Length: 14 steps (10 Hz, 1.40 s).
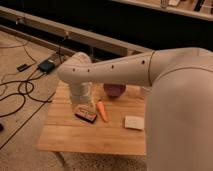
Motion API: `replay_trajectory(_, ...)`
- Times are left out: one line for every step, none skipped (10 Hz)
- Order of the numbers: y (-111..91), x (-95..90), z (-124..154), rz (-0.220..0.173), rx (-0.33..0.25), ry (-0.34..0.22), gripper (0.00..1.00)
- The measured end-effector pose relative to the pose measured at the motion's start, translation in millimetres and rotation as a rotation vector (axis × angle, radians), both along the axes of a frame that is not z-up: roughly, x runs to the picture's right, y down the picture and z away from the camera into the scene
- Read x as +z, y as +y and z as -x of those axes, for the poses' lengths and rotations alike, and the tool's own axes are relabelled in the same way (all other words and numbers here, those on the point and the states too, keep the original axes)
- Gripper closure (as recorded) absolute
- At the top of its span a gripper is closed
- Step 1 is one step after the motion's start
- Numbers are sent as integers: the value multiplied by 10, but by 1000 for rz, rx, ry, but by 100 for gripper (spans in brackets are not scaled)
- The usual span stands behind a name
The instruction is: Place the white sponge in the ceramic cup
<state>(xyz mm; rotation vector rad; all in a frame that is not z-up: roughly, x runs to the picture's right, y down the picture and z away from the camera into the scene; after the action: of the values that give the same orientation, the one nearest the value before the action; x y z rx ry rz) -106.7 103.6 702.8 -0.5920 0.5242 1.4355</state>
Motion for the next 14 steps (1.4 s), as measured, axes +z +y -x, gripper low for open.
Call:
replay_trajectory(0, 0, 0, 0, 0, 0, 35)
replay_trajectory(0, 0, 0, 0, 0, 0, 35)
replay_trajectory(0, 0, 0, 0, 0, 0, 35)
replay_trajectory(0, 0, 0, 0, 0, 0, 35)
replay_trajectory(0, 0, 0, 0, 0, 0, 35)
replay_trajectory(0, 0, 0, 0, 0, 0, 35)
replay_trajectory(0, 0, 0, 0, 0, 0, 35)
replay_trajectory(2, 0, -2, 0, 0, 0, 35)
replay_trajectory(6, 1, -8, 1, 0, 1, 35)
replay_trajectory(44, 10, -92, 6, 7, 12, 35)
replay_trajectory(83, 19, -191, 9, 18, 24, 35)
replay_trajectory(116, 29, -267, 7, 33, 28, 35)
replay_trajectory(166, 31, -374, 5, 51, 35, 35)
replay_trajectory(213, 31, -481, 1, 67, 42, 35)
